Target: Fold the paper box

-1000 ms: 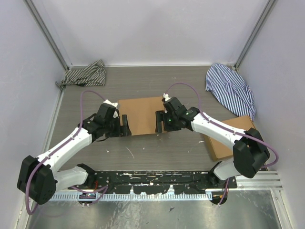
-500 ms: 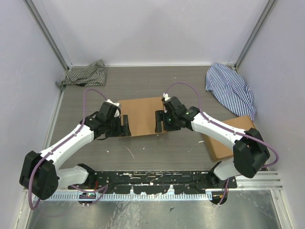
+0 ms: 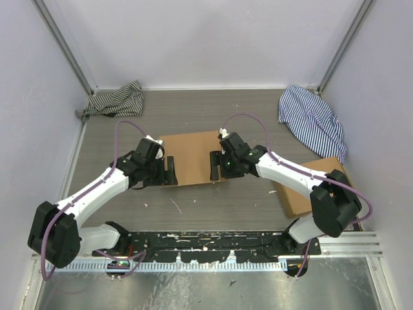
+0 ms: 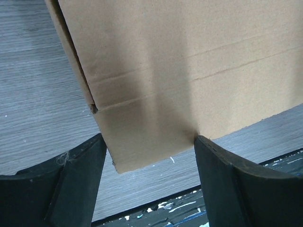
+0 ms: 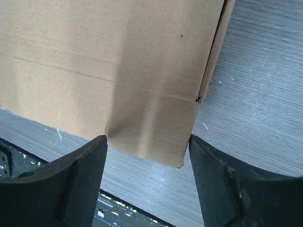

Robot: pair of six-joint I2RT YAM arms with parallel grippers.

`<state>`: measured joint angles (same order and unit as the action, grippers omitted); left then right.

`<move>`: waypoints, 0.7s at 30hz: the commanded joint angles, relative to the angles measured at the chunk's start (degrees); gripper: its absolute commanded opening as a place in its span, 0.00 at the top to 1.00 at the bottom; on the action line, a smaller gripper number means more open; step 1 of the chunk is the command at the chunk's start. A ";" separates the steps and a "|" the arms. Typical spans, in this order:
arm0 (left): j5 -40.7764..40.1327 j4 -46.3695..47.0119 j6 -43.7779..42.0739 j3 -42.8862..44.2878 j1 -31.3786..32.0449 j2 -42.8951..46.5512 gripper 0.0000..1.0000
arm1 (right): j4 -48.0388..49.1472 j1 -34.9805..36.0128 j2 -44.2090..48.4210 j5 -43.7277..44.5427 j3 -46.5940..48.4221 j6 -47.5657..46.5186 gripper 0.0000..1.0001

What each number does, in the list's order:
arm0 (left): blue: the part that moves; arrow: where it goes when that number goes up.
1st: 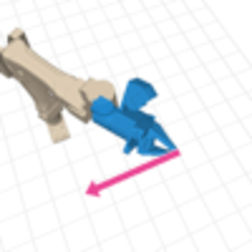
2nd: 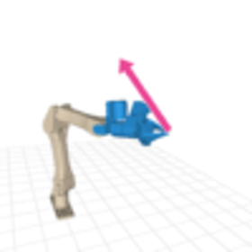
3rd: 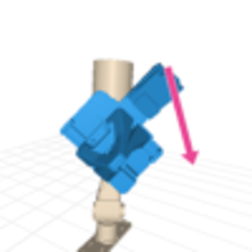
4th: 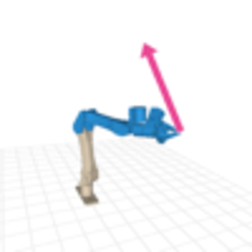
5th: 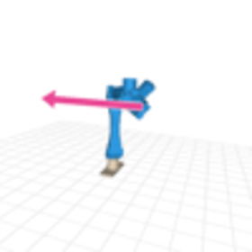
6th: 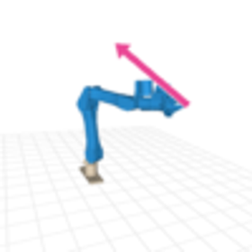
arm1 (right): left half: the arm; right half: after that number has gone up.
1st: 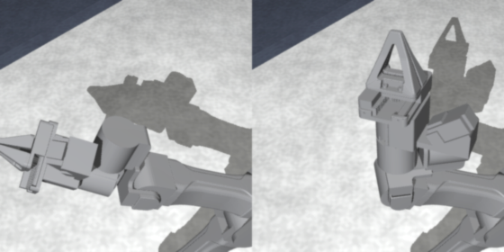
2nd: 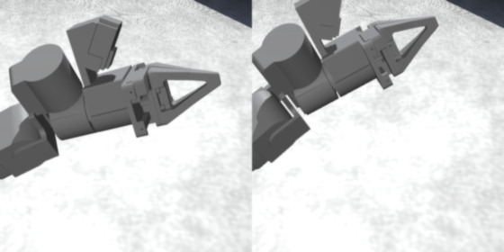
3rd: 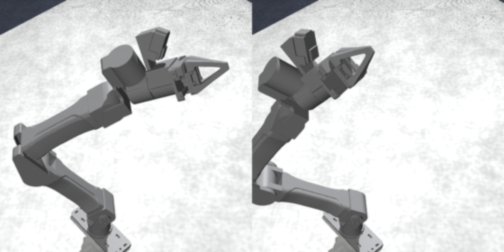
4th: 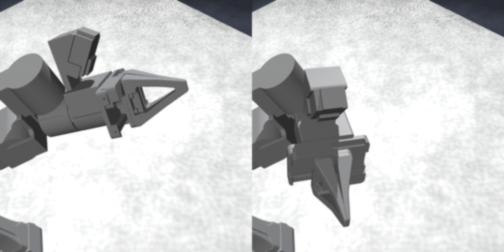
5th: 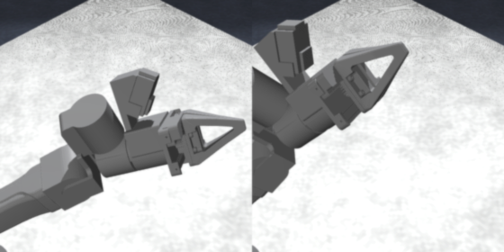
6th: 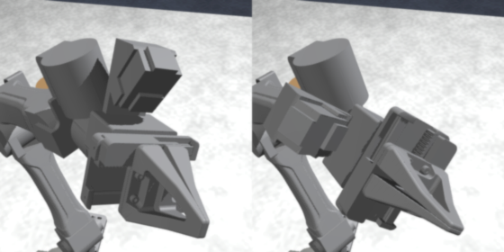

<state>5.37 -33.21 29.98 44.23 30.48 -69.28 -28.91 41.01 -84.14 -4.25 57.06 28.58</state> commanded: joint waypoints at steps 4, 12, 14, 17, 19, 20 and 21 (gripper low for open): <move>0.31 3.19 -0.58 -1.48 0.19 -0.89 0.20 | 5.93 0.20 -2.18 0.43 -2.11 -0.09 0.26; -2.96 4.81 -0.29 -2.99 0.19 -3.03 0.21 | 6.53 0.19 -3.64 4.52 -3.44 -0.28 0.26; -4.45 5.63 0.10 -3.82 0.19 -3.01 0.21 | 6.82 0.16 -3.85 5.70 -3.88 -0.45 0.27; -7.05 6.33 0.71 -4.85 0.19 -2.68 0.23 | 7.38 0.19 -4.10 7.39 -4.48 -0.38 0.29; -8.88 6.55 1.10 -5.30 0.20 -2.30 0.23 | 7.67 0.16 -4.14 8.09 -4.66 -0.29 0.33; -9.87 6.62 1.21 -5.48 0.25 -2.09 0.23 | 7.91 0.13 -4.11 8.11 -4.75 -0.43 0.35; -10.74 6.66 1.37 -5.61 0.17 -1.90 0.24 | 8.04 0.14 -4.01 8.12 -4.76 -0.44 0.38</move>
<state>-0.23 -28.56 30.52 39.88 30.55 -72.12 -23.51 41.04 -88.51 0.78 52.21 28.60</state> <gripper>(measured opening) 0.768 0.662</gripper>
